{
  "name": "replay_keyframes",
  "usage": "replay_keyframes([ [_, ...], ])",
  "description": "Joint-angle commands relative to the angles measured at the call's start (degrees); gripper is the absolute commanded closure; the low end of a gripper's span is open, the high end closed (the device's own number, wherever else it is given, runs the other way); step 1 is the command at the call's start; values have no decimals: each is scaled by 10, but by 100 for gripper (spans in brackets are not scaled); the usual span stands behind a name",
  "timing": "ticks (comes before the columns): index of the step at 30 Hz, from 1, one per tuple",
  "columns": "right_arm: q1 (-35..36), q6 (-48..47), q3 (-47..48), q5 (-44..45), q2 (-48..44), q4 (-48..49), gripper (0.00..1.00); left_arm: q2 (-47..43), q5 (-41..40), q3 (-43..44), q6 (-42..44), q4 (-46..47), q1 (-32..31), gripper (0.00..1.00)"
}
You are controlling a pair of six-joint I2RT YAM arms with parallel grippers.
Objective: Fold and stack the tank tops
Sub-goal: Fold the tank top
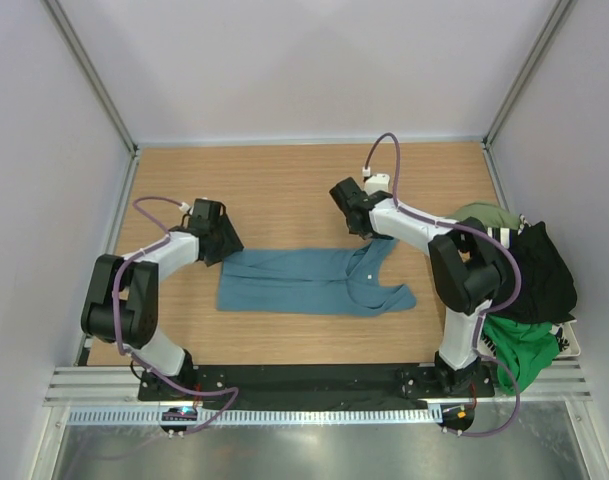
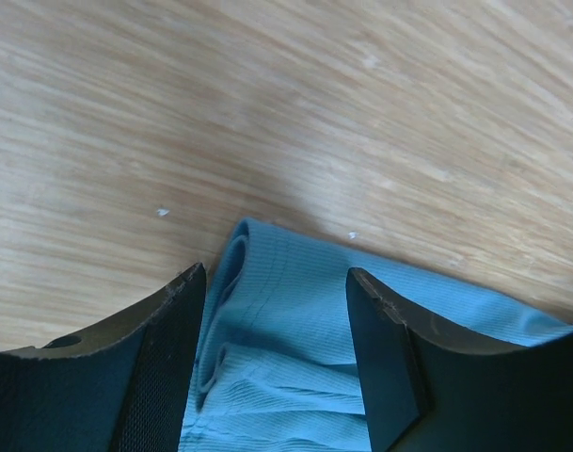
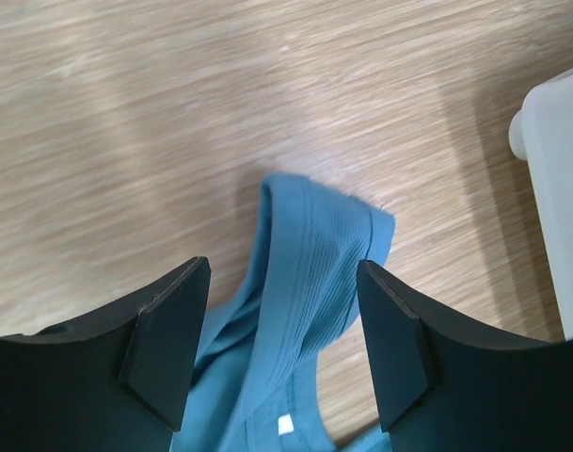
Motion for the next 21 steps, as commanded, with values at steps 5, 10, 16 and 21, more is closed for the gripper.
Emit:
replay_keyframes([
  [5,-35,-6,45,15,31,-11,30,24,15,16,5,25,-1,41],
  [10,-37,-6,31,7,27,1,50,23,14,13,8,26,-1,48],
  [16,-37,8,-17,19,-25,26,94,20,11,13,11,24,-1,64],
  [21,-38,18,-89,23,-98,77,99,26,4,17,14,20,-1,75],
])
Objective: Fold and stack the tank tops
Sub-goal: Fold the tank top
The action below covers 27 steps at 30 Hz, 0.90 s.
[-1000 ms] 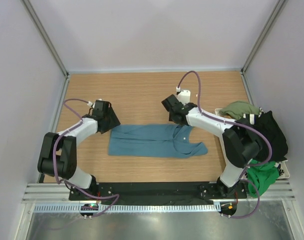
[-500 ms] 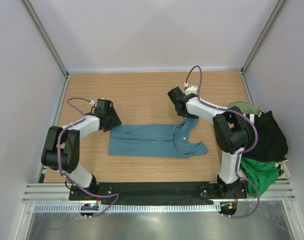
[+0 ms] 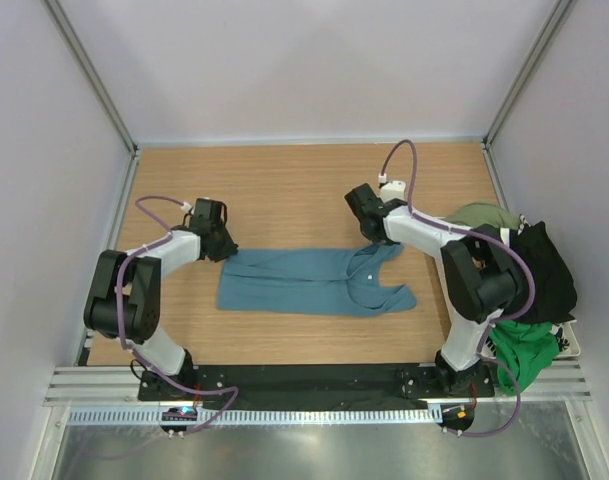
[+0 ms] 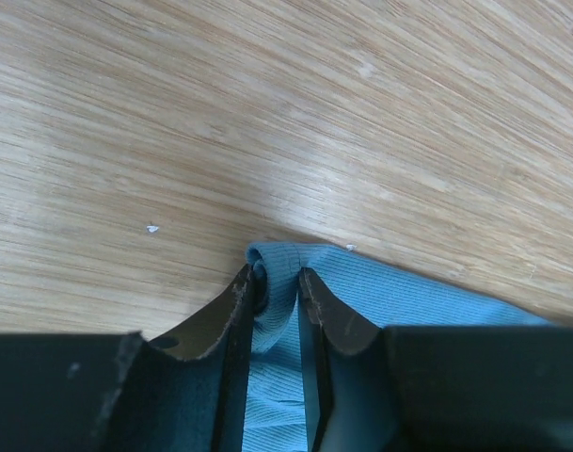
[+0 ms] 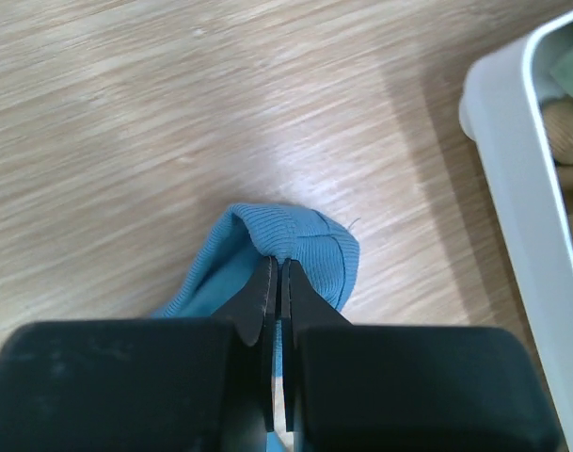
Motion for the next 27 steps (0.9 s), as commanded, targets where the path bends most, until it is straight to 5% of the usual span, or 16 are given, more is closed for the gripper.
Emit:
replay_keyframes([
  [1,1,21,-37,21,-80,61,99,6,-6,10,11,3,-1,76],
  [8,2,42,-145,6,-172,150,99,27,-43,36,21,-19,-1,100],
  [14,-11,111,-219,17,-235,176,99,23,-65,36,19,-26,7,100],
  [17,-17,145,-274,12,-267,202,87,20,-64,32,19,-27,13,100],
  [18,-19,149,-284,6,-274,222,74,20,-64,31,19,-27,16,100],
  [23,-24,186,-333,5,-303,243,69,11,-57,24,17,-28,28,100],
  [25,-25,202,-341,11,-318,244,55,5,-57,19,17,-28,30,100],
  [27,-26,196,-350,6,-328,254,55,0,-56,17,16,-28,34,100],
])
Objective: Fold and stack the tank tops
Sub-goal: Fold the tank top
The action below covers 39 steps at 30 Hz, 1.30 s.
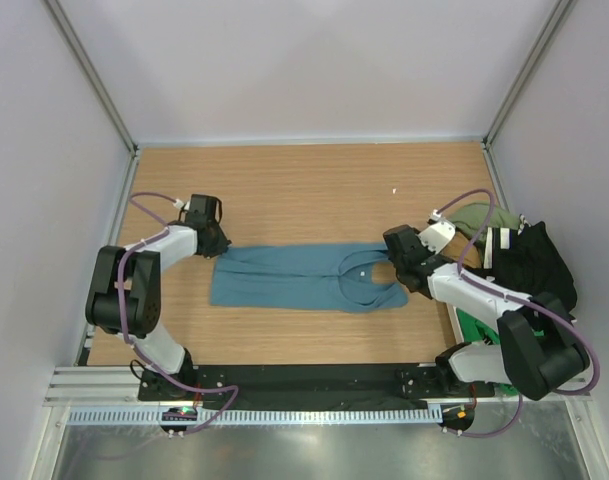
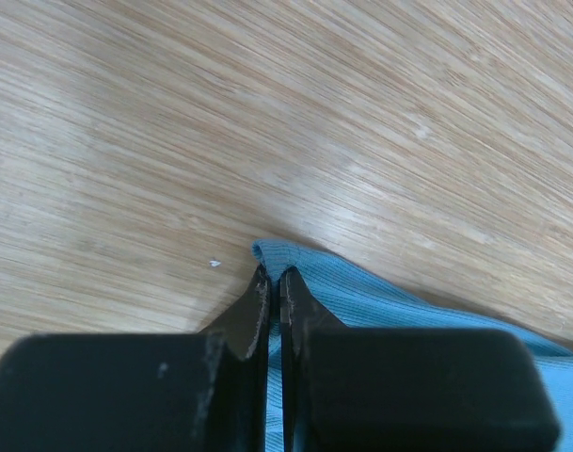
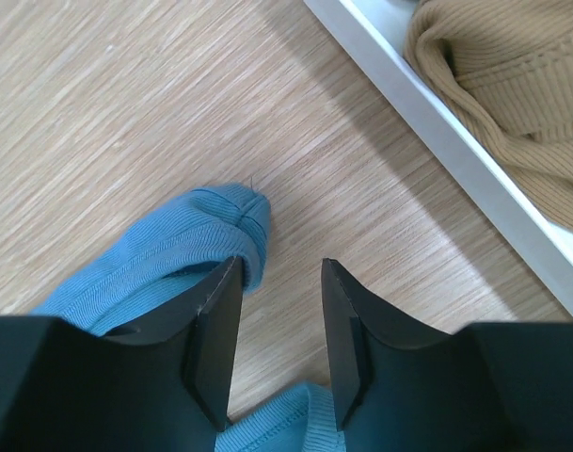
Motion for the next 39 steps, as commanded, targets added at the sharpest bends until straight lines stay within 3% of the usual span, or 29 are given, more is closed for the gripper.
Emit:
replay_keyframes([
  [1,-2,34,-7,22,-30,46,55,-22,-19,-9,6,-11,9,100],
  [4,-4,64,1,39,-29,13,66,-26,-17,-12,6,-11,18,100],
  [5,-4,70,1,42,-28,-2,77,-25,-10,-13,5,-11,21,100],
  [8,-9,82,-7,29,-24,-3,80,-27,1,-17,4,-9,32,100],
  [10,-10,82,-11,12,-19,-4,74,-33,4,-21,3,-7,33,100],
  [13,-9,74,-15,2,-24,7,73,-42,4,-24,4,-7,33,100],
  [19,-9,-30,16,-60,-44,41,68,-60,23,-38,-4,-3,51,100],
  [22,-9,-51,36,-93,-40,36,56,-67,27,-48,-4,1,57,100],
  [23,-10,-56,36,-100,-40,43,39,-72,27,-52,-5,2,58,100],
  [24,-9,-70,33,-120,-45,57,34,-75,28,-55,-5,5,59,100],
  [28,-11,-84,48,-148,-22,91,32,-82,35,-58,-5,5,59,100],
  [31,-17,-90,89,-158,21,77,51,-86,39,-62,-5,6,59,100],
  [32,-21,-95,99,-168,33,79,73,-86,40,-63,-5,6,60,100],
  [34,-24,-98,135,-171,70,57,87,-87,41,-64,-4,6,59,100],
  [39,-24,-86,151,-187,116,48,92,-87,43,-64,-1,6,59,100],
])
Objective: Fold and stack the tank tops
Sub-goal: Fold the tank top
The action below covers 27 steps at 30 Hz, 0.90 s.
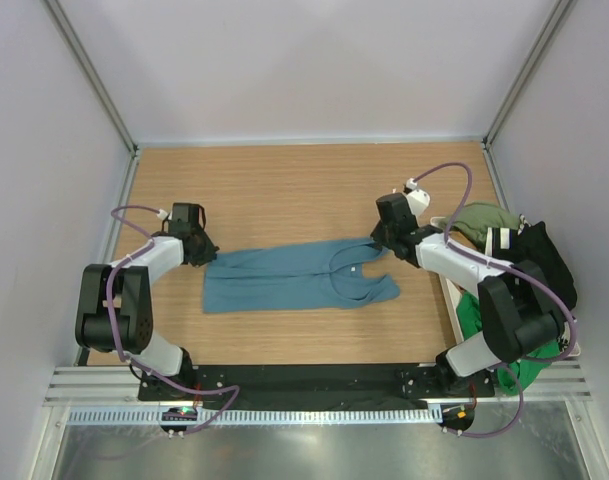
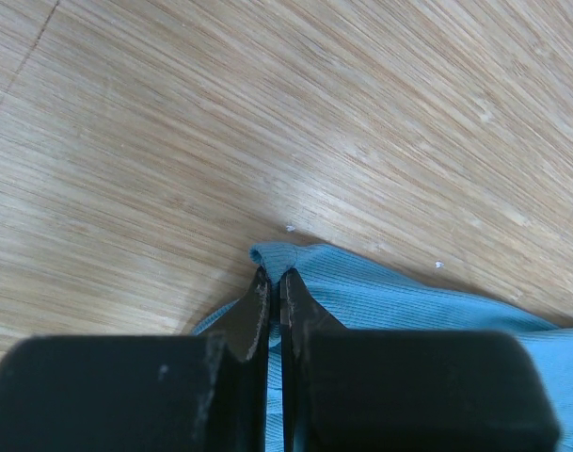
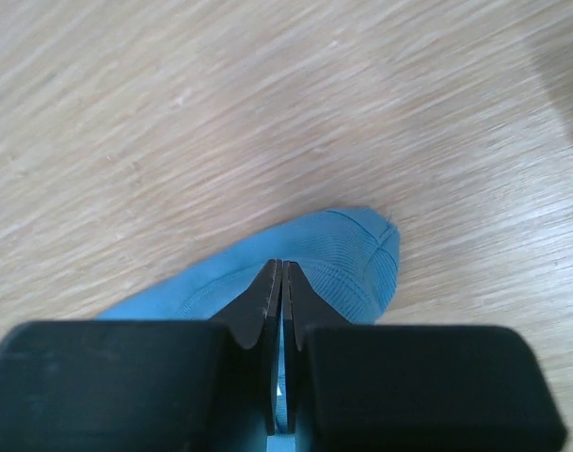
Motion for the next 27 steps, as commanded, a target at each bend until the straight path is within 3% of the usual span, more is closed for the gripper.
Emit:
replay_keyframes([
  [1,-2,16,5,-16,20,-6,95,-21,7,-3,1,11,3,100],
  [11,-25,56,-53,-16,33,-18,99,-27,4,-2,2,5,3,100],
  [15,-50,62,-17,-1,77,-85,99,-32,4,-3,2,3,4,100],
  [22,-74,44,10,-26,113,-81,99,-37,3,-17,-4,3,4,100],
  [27,-97,28,95,-63,173,-109,99,-52,11,-29,-19,9,5,100],
])
